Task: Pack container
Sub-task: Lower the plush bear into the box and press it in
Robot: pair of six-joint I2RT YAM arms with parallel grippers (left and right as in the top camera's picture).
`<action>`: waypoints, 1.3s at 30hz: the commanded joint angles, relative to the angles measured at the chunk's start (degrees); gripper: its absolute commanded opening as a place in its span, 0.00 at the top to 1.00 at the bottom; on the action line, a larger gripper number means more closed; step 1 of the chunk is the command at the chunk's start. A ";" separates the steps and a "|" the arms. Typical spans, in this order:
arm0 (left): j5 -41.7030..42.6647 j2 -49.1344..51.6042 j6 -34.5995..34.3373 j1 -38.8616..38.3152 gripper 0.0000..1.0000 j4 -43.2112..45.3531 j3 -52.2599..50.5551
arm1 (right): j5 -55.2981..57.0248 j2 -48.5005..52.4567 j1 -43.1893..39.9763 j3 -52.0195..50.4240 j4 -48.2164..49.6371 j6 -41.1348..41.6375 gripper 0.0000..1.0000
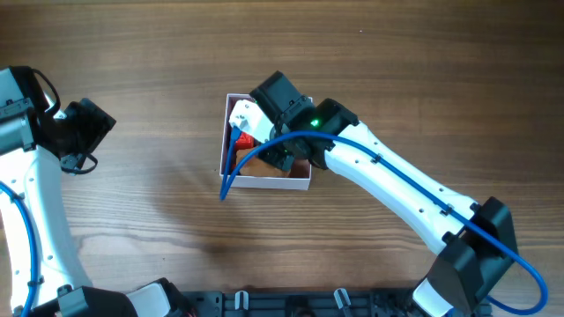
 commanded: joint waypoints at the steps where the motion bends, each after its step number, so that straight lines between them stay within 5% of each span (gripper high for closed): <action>1: 0.92 -0.15 -0.11 0.26 0.22 0.17 -0.44 | -2.27 0.61 0.61 -1.38 -0.48 0.57 0.96; 11: 0.92 -0.15 -0.11 0.26 0.22 0.17 -0.44 | -7.10 3.91 0.63 -3.06 -0.07 0.31 0.96; 20: 0.90 -0.15 -0.09 0.26 0.22 0.04 -0.44 | -10.12 21.20 0.72 -3.06 -1.22 3.54 0.96; 32: 0.90 -0.15 -0.09 0.26 0.22 0.00 -0.44 | -4.20 19.43 0.72 -2.54 -0.72 4.39 0.96; 39: 0.90 -0.13 -0.09 0.26 0.22 0.00 -0.44 | -2.32 7.13 0.72 0.52 -4.46 0.55 0.91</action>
